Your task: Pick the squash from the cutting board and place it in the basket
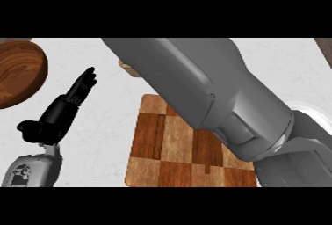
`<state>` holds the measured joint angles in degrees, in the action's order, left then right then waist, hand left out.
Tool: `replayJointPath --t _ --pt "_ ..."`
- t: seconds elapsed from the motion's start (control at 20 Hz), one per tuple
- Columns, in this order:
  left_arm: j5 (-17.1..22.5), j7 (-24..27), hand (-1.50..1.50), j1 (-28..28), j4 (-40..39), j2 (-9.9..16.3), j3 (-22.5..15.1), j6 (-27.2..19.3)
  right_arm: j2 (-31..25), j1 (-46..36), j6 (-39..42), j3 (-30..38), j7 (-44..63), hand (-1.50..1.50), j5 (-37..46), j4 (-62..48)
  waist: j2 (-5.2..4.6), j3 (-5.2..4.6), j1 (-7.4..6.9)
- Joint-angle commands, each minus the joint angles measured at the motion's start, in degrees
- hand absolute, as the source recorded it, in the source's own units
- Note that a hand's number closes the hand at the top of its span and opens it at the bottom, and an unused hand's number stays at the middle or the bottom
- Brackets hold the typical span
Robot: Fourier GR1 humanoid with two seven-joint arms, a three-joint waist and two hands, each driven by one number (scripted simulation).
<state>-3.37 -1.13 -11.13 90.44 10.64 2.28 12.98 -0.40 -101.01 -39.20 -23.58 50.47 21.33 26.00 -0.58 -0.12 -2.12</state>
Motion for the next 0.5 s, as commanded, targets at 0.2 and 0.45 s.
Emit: replayJointPath --t 0.2,0.45 --pt "-0.1 1.4 0.0 1.09 -0.69 0.56 1.1 0.21 0.12 7.75 -5.72 0.59 -10.39 1.5 2.89 -2.87 0.17 0.05 0.8" --pt "-0.8 2.68 0.0 0.33 -2.44 -0.08 0.26 0.37 -0.78 6.26 -11.31 2.36 -11.62 1.5 5.03 -7.28 -0.12 0.01 0.32"
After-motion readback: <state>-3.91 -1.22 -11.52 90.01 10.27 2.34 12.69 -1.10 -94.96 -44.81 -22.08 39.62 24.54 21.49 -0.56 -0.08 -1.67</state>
